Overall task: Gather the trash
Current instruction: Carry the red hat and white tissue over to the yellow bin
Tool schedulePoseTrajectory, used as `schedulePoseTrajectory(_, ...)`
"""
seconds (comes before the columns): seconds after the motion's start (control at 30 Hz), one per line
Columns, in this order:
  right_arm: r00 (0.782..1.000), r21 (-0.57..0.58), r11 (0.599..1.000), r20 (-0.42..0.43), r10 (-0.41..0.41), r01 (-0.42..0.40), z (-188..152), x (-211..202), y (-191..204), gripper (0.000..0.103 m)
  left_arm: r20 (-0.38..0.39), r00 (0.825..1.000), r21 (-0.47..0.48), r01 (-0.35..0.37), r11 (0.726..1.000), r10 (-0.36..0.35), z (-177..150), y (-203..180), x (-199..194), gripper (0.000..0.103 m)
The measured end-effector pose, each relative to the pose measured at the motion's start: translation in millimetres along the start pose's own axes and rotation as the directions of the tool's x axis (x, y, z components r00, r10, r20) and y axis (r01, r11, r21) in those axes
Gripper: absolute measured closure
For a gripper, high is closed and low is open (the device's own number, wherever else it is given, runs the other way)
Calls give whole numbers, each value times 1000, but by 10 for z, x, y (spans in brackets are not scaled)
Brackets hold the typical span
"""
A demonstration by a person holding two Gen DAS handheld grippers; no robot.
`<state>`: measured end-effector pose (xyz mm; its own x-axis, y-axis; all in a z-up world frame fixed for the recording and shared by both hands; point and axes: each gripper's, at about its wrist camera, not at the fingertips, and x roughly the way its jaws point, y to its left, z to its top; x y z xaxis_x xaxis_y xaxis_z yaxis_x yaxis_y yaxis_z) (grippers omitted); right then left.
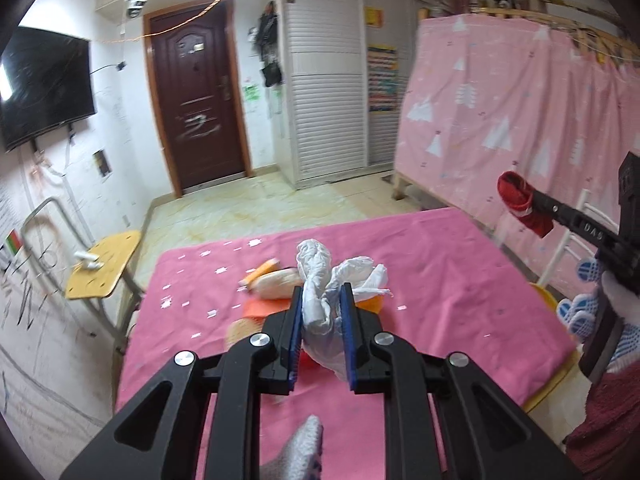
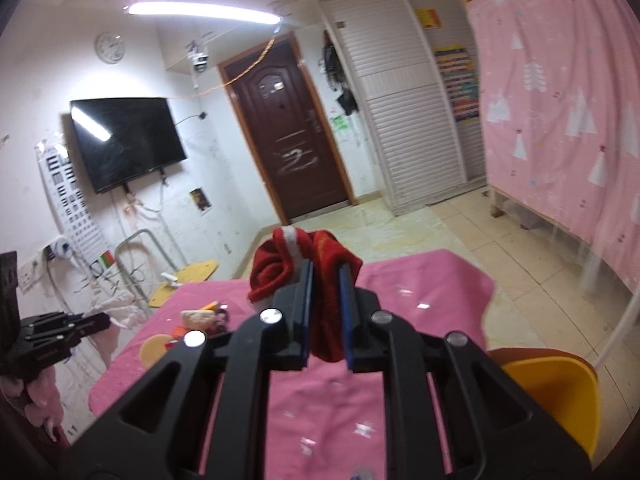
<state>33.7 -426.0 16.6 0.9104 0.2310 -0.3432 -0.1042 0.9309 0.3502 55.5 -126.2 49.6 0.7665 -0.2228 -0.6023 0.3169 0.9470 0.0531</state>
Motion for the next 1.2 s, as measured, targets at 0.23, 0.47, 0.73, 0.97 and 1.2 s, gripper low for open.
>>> schedulePoseTrajectory(0.23,994,47,994,32,-103,102,-69,-330,-459,91,-1,994,57,106,993,-106,130,-553,165,94)
schedulePoseTrajectory(0.47,976,78,974,39,-215,211,-121,-534,-871,91,-25,980,124,201,972,-200,254,-1101,318,94)
schedulePoseTrajectory(0.73,953,113,946,-1,-304,302,-190,-589,-1266,74,-44,952,174,305,936,-302,452,-1813,535,94)
schedulePoseTrajectory(0.97,948,180,934,18,-318,310,-241,-702,-1476,49,-54,935,208,354,912,-351,452,-2318,628,94)
schedulePoseTrajectory(1.2,934,272,911,91,-346,311,-203,-941,-1656,34,-79,914,252,404,879,-398,404,-2843,747,94)
